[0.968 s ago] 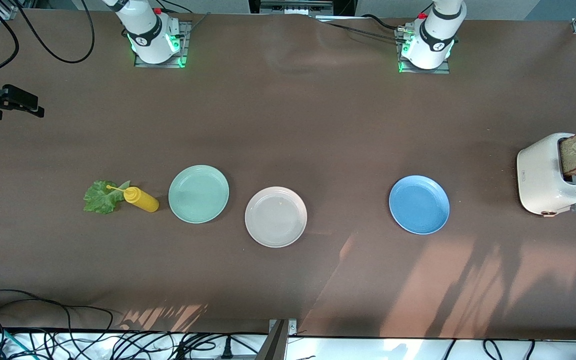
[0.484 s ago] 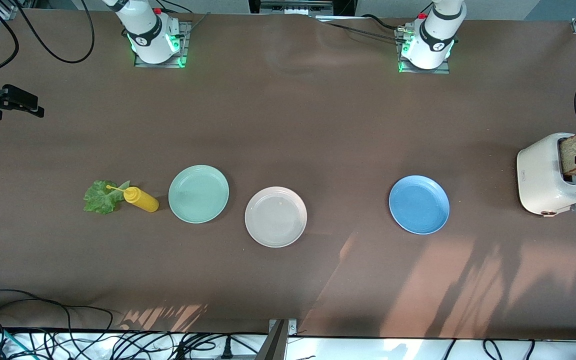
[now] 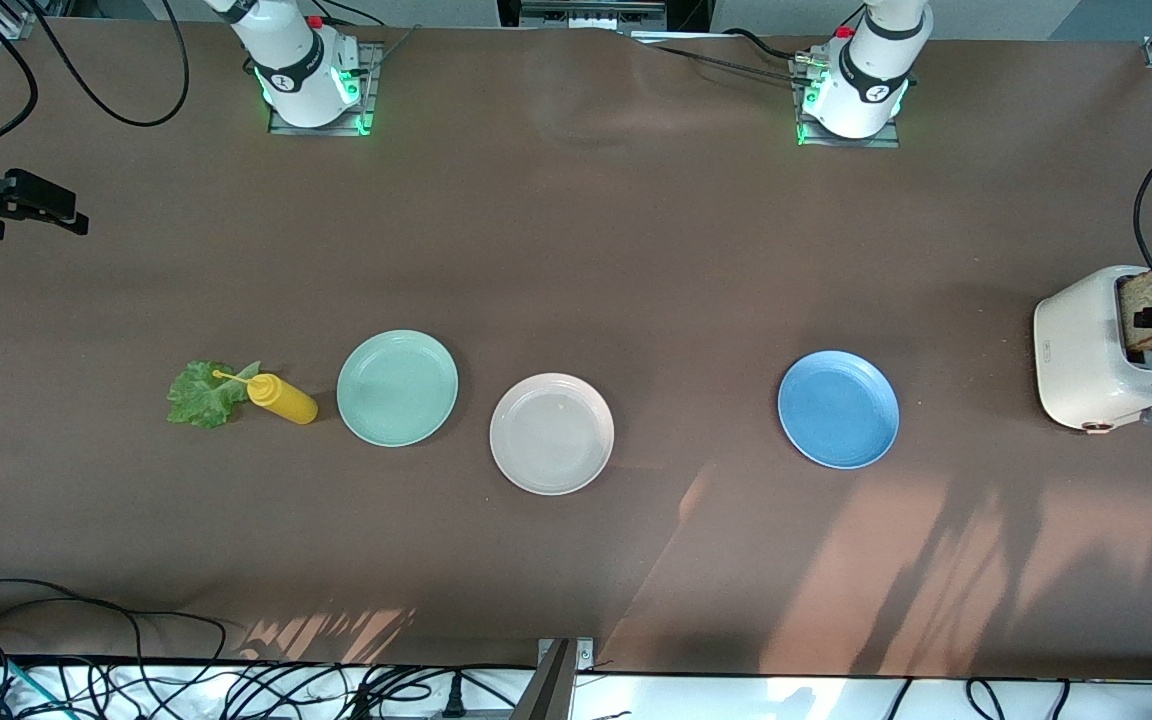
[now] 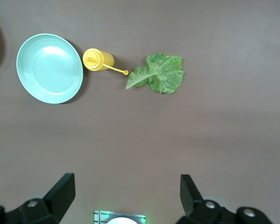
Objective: Make sandwich on beige plate with both arms
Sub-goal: 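Lower the left gripper and grasp a toast slice in the toaster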
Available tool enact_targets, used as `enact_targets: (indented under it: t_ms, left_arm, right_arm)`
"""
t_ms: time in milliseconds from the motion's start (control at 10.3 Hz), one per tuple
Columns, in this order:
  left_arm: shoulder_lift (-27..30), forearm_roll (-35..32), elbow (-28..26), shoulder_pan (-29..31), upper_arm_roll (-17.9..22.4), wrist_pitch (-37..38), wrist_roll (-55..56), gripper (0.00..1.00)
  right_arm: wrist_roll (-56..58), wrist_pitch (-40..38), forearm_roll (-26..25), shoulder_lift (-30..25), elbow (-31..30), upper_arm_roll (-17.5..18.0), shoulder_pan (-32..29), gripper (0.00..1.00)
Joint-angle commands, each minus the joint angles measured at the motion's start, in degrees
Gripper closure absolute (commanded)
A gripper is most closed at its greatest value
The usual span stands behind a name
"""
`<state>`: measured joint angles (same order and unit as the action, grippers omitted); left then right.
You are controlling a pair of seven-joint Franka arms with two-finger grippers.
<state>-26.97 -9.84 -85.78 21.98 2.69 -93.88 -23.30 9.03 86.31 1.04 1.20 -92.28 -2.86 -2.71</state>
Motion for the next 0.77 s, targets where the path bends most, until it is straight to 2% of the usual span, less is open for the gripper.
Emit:
enact_targets:
  t_ms: [0,290,484,581,677]
  left_arm:
    - [0.52,-2.03,-1.23,-0.09,-0.23,0.89,0.19,0.19]
    - [0.52,-2.2,-1.58,0.08,-0.14,1.33,-0.25,0.19]
    - [0.52,-5.69,-1.85,0.7,-0.14,1.33,-0.25,0.21]
    - [0.17,-6.33,-1.85,0.7,-0.14,1.33,-0.34,0.27]
    - [0.17,-6.33,-1.76,0.7,-0.14,1.33,-0.34,0.47]
  right_arm:
    - [-0.5,0.18,0.02,-0.5,-0.53,0.05,-0.02,0.0]
    - [-0.5,0.35,0.02,-0.5,-0.53,0.05,-0.02,0.0]
    - [-0.5,0.27,0.02,-0.41,-0.53,0.05,-0.02,0.0]
    - [-0.5,0.35,0.02,-0.41,-0.53,0.05,-0.02,0.0]
    - [-0.5,0.35,0.02,-0.41,-0.53,0.05,-0.02,0.0]
